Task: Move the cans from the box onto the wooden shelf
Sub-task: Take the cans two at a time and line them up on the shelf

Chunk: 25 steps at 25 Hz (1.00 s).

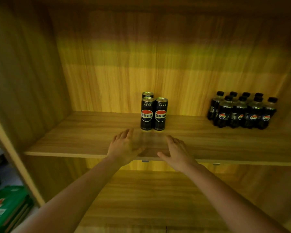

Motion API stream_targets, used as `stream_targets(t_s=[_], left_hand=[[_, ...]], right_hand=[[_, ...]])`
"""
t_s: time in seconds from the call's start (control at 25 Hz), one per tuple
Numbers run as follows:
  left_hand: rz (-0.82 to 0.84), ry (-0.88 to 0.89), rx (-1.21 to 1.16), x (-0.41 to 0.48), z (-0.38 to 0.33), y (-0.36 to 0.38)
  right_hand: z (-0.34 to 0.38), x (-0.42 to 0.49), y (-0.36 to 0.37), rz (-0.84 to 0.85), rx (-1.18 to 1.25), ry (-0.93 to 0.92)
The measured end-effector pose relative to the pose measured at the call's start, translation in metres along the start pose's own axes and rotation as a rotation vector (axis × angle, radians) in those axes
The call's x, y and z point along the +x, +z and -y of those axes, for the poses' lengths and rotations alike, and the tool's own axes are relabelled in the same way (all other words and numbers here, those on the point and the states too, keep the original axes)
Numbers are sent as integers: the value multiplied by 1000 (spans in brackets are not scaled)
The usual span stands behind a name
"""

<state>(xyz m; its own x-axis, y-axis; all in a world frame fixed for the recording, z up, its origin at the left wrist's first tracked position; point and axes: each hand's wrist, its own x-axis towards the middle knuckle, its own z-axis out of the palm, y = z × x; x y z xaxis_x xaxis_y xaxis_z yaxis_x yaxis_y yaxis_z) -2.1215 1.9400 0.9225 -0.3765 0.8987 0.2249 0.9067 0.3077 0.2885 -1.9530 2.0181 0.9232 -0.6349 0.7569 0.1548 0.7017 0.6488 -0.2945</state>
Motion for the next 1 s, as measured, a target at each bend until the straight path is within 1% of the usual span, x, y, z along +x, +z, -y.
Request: stream_targets(t_s=[0.12, 0.28, 0.4, 0.56, 0.68, 0.8, 1.0], left_hand=[[71, 12, 79, -43, -3, -30], [70, 56, 150, -106, -6, -67], [62, 58, 171, -148, 1, -93], [53, 124, 172, -198, 11, -112], [56, 183, 130, -236, 15, -113], [96, 216, 112, -262, 22, -102], [54, 209, 64, -278, 40, -70]], right_hand=[[28, -28, -21, -19, -37, -85], [64, -75, -39, -83, -184, -195], [91, -114, -45, -97, -237, -179], [124, -166, -39, -85, -257, -117], [143, -200, -27, -84, -257, -92], [150, -225, -11, -40, -258, -76], [142, -240, 27, 3, -241, -84]])
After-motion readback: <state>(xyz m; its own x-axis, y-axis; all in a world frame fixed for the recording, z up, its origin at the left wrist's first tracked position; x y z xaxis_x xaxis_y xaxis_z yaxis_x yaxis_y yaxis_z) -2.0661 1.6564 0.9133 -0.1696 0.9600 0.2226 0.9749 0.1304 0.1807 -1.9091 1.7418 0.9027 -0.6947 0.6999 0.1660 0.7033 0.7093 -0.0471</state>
